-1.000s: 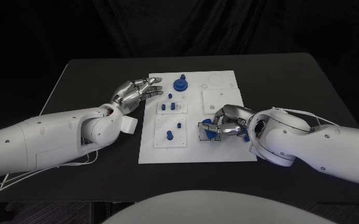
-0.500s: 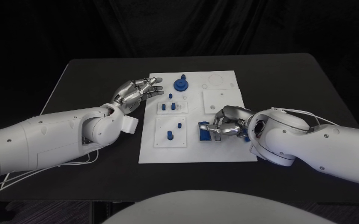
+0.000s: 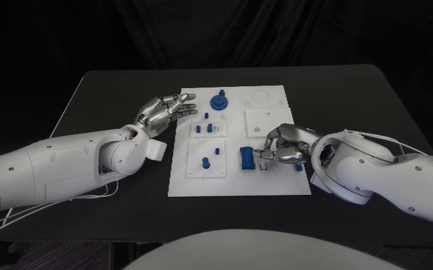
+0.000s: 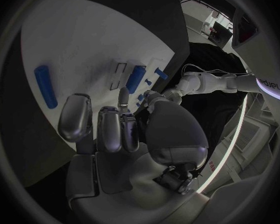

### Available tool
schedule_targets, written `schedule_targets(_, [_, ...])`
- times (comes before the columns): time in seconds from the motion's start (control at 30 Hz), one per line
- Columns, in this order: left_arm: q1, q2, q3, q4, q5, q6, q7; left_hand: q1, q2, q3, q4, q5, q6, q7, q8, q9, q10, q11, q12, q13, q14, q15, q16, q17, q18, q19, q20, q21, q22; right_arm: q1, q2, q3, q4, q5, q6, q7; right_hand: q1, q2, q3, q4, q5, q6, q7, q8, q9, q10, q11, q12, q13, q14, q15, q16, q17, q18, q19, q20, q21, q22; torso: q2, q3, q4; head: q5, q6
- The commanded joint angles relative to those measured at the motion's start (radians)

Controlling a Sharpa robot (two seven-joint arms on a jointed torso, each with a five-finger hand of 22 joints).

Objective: Assemble the parts on the task board

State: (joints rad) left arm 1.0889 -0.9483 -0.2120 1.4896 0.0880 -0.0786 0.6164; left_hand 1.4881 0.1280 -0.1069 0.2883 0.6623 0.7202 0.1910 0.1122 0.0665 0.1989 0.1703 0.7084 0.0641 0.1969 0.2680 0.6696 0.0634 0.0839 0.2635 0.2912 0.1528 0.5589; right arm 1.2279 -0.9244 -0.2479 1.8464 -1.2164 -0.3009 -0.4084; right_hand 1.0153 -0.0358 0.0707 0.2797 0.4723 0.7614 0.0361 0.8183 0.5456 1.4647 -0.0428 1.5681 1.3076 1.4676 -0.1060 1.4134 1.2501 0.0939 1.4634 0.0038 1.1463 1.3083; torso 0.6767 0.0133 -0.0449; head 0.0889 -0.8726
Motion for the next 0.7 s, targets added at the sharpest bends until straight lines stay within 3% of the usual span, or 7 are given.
schedule_targets(0.03, [-0.002, -0.001, 0.001, 0.001, 0.0, 0.009, 0.01, 0.011, 0.0, 0.003, 0.0, 0.006, 0.006, 0.01, 0.003, 0.001, -0.001, 0.006, -0.001, 0.0, 0.0, 0.009, 0.003, 0.001, -0.003, 0.004, 0.0, 0.005, 0.0, 0.029, -0.034, 0.001, 0.018, -0.027, -0.027, 0.005, 0.012, -0.001, 0.001, 0.001, 0.008, 0.0, -0.004, 0.003, -0.002, 0.106, 0.004, 0.003, 0.263, 0.052, 0.004, 0.007, 0.002, -0.01, 0.008, 0.004, 0.008, 0.151, 0.0, 0.0002, -0.0003, -0.003, 0.0])
schedule_targets(0.23, [-0.002, 0.002, 0.001, -0.001, 0.001, 0.007, 0.009, 0.011, 0.0, 0.003, 0.0, 0.006, 0.007, 0.01, 0.004, 0.001, -0.001, 0.006, -0.001, 0.0, 0.0, 0.009, 0.003, 0.001, -0.003, 0.004, 0.0, 0.005, 0.001, 0.052, -0.086, 0.0, 0.026, -0.052, -0.001, -0.025, 0.026, -0.004, -0.001, 0.005, 0.034, 0.003, -0.004, 0.004, -0.005, 0.106, 0.004, 0.003, 0.263, 0.052, 0.004, 0.01, 0.006, -0.011, 0.01, 0.004, 0.016, 0.153, -0.001, 0.0, 0.0, -0.008, 0.0])
schedule_targets(0.3, [-0.002, 0.004, 0.001, -0.001, 0.001, 0.008, 0.009, 0.011, 0.0, 0.003, 0.0, 0.006, 0.007, 0.01, 0.004, 0.001, -0.001, 0.006, -0.001, 0.0, 0.0, 0.009, 0.003, 0.001, -0.003, 0.004, 0.0, 0.005, 0.001, 0.053, -0.1, 0.0, 0.023, -0.069, 0.006, -0.032, 0.051, -0.008, 0.003, 0.002, 0.08, 0.008, -0.007, 0.007, -0.008, 0.106, 0.001, 0.003, 0.263, 0.056, 0.002, 0.02, 0.024, -0.015, 0.016, 0.002, 0.037, 0.158, 0.0, 0.0, -0.0002, -0.009, 0.0])
schedule_targets(0.47, [-0.002, 0.004, 0.001, 0.0, 0.001, 0.008, 0.009, 0.011, 0.0, 0.003, 0.0, 0.006, 0.007, 0.01, 0.004, 0.001, -0.001, 0.006, -0.001, 0.0, 0.0, 0.009, 0.003, 0.001, -0.003, 0.004, 0.0, 0.005, 0.001, 0.037, -0.123, 0.0, 0.019, -0.121, 0.019, -0.055, 0.059, -0.009, 0.004, 0.002, 0.089, 0.01, -0.008, 0.007, -0.009, 0.106, 0.0, 0.003, 0.263, 0.057, 0.002, 0.022, 0.026, -0.017, 0.02, 0.002, 0.049, 0.162, 0.0, -0.0005, 0.0003, -0.013, 0.0])
schedule_targets(0.7, [-0.002, 0.001, 0.001, 0.0, 0.001, 0.007, 0.009, 0.011, 0.0, 0.003, 0.0, 0.006, 0.007, 0.01, 0.004, 0.001, -0.001, 0.006, -0.001, 0.0, 0.0, 0.009, 0.003, 0.001, -0.003, 0.004, 0.0, 0.005, 0.001, 0.008, -0.14, -0.001, 0.012, -0.207, 0.032, -0.1, 0.059, -0.014, 0.002, 0.004, 0.09, 0.01, -0.008, 0.007, -0.01, 0.106, 0.0, 0.003, 0.263, 0.056, 0.001, 0.021, 0.024, -0.017, 0.019, 0.001, 0.047, 0.161, 0.001, 0.0003, -0.0005, -0.046, 0.0])
